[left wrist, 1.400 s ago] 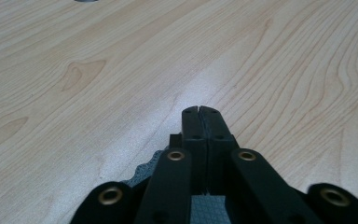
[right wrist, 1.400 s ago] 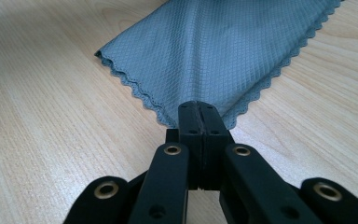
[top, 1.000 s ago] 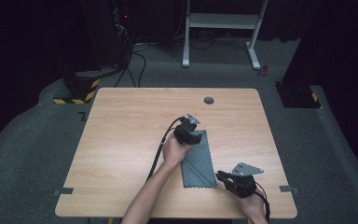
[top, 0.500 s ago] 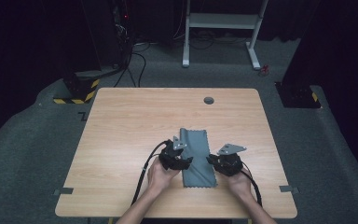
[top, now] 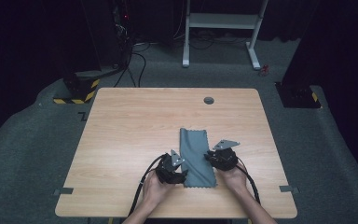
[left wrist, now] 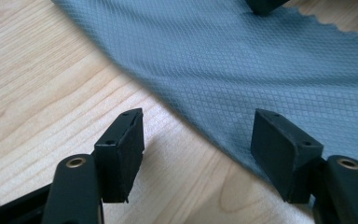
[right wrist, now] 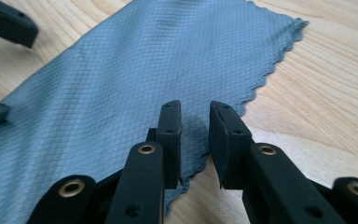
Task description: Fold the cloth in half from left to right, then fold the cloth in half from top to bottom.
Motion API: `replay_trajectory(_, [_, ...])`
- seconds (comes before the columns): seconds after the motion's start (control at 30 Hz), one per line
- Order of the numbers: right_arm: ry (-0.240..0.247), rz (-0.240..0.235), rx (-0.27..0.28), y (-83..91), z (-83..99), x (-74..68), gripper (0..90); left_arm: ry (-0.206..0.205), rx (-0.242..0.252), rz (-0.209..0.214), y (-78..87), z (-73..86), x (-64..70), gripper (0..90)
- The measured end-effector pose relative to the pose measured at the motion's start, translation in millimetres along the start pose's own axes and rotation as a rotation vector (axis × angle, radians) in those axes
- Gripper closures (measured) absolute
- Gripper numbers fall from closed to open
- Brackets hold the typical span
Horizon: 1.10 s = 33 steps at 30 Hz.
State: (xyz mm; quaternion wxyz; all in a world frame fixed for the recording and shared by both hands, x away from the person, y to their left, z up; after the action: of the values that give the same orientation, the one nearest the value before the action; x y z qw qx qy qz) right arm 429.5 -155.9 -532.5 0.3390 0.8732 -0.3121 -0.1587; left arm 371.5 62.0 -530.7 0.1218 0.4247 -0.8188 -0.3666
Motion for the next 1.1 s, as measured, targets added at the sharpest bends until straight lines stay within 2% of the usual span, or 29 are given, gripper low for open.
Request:
replay_trajectory(0.17, [0.011,0.016,-0.003,0.7,0.7,5.7,73.1,-0.013,0.034,-0.024,6.1,8.7,1.2,37.9])
replay_trajectory(0.23, [0.005,0.011,-0.003,0.8,0.6,7.0,72.7,-0.012,0.024,-0.024,8.5,10.3,0.5,38.4])
replay_trajectory(0.47, [0.008,0.025,-0.014,0.7,-1.2,9.3,72.6,0.01,0.014,0.003,15.3,18.4,-1.4,38.3])
replay_trajectory(0.6, [0.008,0.035,-0.015,2.4,-1.4,8.9,72.0,-0.012,0.057,0.028,21.7,21.7,4.2,37.7])
replay_trajectory(0.67, [0.002,0.019,0.003,6.6,-1.4,4.6,72.0,-0.011,0.082,0.045,23.5,18.6,7.7,37.0])
replay_trajectory(0.73, [0.024,0.0,0.02,12.8,-0.9,-3.6,72.0,-0.015,0.087,0.061,22.6,14.2,11.8,36.5])
replay_trajectory(0.83, [0.048,-0.037,0.028,23.2,2.2,-16.6,71.7,-0.048,0.078,0.046,18.5,12.4,17.5,36.4])
replay_trajectory(0.93, [0.082,-0.063,0.042,32.5,11.0,-27.6,70.7,-0.055,0.061,0.038,14.6,17.1,19.2,36.3])
replay_trajectory(1.03, [0.086,-0.087,0.042,38.6,21.8,-32.9,68.4,-0.067,0.07,0.029,19.0,21.8,18.6,36.4])
replay_trajectory(1.1, [0.099,-0.084,0.031,40.7,28.6,-35.4,68.1,-0.069,0.073,0.032,21.9,25.2,18.5,36.5])
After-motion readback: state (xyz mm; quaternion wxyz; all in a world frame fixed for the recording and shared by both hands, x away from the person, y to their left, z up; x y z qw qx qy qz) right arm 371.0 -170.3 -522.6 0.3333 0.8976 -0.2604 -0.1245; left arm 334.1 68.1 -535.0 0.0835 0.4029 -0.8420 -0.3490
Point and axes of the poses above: each handheld gripper's, and its own axes: y roughly backward along the jaws, z roughly out of its underside, x roughly to its right, the point moved 2 cm from there along -y, roughly forward along the jaws, and after that the axes turned 5 degrees about -z, right-handed, at the moved point
